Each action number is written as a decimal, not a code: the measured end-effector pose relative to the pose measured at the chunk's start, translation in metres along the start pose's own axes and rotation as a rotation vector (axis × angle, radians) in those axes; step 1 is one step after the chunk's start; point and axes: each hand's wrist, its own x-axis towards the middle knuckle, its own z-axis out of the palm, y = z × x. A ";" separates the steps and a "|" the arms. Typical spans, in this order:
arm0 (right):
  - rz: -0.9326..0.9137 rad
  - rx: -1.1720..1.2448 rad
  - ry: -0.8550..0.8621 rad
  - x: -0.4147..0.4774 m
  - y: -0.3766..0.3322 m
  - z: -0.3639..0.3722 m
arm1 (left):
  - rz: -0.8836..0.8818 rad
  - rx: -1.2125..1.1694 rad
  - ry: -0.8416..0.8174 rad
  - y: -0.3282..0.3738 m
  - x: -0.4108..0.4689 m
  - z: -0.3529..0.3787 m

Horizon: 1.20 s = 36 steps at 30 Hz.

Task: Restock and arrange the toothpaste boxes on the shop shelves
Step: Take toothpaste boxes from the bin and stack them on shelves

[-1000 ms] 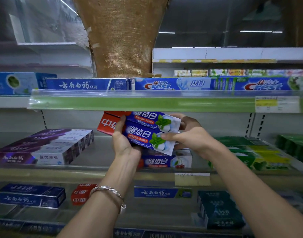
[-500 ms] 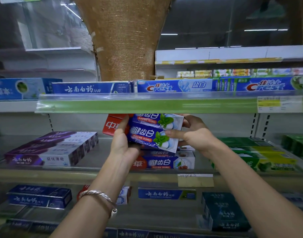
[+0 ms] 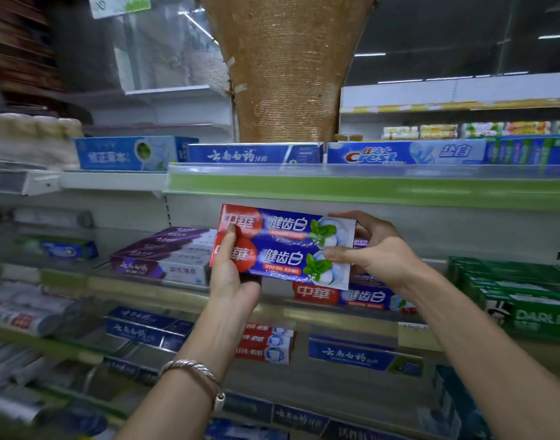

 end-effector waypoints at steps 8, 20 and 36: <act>-0.101 -0.181 0.005 -0.024 -0.014 0.030 | 0.103 0.014 -0.070 0.022 -0.013 -0.030; -0.014 -0.149 -0.216 -0.093 0.045 0.095 | 0.069 -0.044 0.122 0.022 -0.081 -0.142; 0.016 0.139 0.263 -0.162 0.019 -0.013 | -0.166 -0.110 -0.026 -0.096 -0.120 -0.031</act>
